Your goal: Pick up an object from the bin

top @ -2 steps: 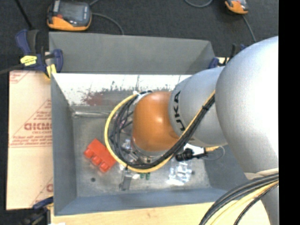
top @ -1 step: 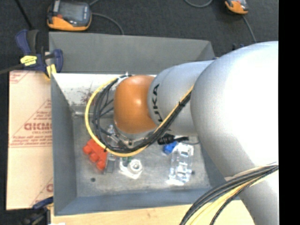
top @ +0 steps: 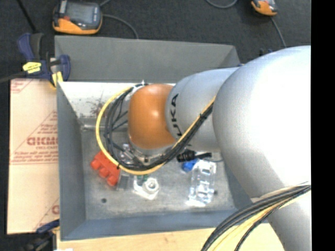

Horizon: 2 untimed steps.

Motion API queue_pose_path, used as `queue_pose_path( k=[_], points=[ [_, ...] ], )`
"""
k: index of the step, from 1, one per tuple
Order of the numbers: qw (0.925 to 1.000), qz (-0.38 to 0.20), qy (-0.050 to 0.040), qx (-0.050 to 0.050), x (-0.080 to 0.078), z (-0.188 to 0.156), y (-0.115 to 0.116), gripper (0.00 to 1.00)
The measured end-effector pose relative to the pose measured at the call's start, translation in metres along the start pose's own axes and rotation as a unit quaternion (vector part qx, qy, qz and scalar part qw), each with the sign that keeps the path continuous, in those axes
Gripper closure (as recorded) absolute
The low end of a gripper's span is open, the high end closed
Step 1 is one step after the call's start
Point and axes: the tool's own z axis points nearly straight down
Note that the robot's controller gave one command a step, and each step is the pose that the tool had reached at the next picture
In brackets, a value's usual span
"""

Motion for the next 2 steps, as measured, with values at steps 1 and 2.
queue_pose_path(
  k=[1,2],
  points=[
    [1.0000,0.005,-0.0039,-0.002,-0.009,-0.109,0.001,1.00],
    [0.9998,0.021,-0.0020,-0.001,0.011,-0.155,-0.001,1.00]
  ],
)
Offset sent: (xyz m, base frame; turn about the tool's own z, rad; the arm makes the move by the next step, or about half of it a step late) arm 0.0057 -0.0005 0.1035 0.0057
